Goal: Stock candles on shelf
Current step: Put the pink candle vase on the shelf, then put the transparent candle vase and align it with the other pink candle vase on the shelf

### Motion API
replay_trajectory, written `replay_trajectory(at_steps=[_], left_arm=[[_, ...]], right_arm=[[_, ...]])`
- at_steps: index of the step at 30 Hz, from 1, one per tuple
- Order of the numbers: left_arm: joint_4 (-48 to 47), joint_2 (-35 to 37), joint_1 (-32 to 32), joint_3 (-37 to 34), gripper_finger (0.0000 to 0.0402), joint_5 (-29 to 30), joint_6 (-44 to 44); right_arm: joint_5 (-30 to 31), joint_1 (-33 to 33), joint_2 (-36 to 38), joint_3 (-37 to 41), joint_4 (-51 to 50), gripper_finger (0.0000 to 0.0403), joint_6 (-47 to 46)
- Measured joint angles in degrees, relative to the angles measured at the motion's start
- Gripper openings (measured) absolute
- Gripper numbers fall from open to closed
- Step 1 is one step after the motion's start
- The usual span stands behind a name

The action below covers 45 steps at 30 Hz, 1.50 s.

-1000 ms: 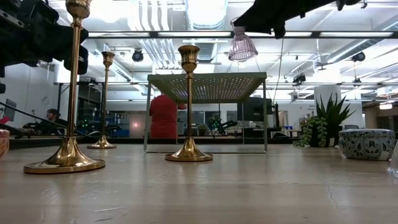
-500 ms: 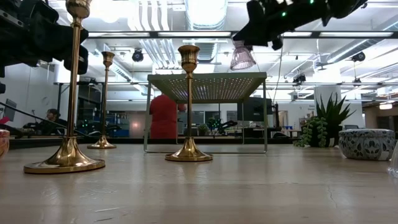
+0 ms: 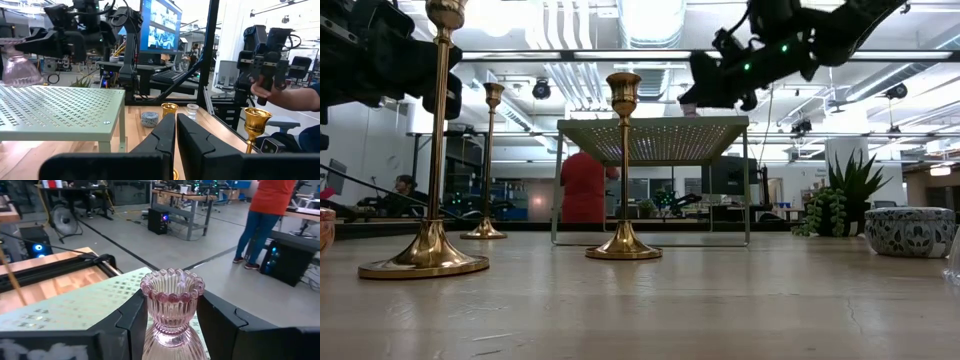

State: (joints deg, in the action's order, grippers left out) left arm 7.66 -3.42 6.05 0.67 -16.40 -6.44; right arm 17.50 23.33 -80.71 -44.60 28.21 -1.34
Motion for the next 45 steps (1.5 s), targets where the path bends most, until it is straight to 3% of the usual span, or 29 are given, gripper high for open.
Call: replay_trajectory(at_steps=[12, 35, 45], left_arm=[[-0.02, 0.00, 0.02, -0.01, 0.0021, 0.01, 0.00], [-0.05, 0.00, 0.00, 0.00, 0.0021, 0.02, 0.00], [-0.04, 0.00, 0.00, -0.02, 0.0021, 0.00, 0.00]], right_arm=[[0.28, 5.31, -3.36, 0.02, 4.53, 0.0154, -2.75], [0.48, 5.46, -6.03, 0.00, 6.53, 0.0172, -3.00], [0.44, 5.37, -4.38, 0.00, 2.82, 0.0216, -2.82]])
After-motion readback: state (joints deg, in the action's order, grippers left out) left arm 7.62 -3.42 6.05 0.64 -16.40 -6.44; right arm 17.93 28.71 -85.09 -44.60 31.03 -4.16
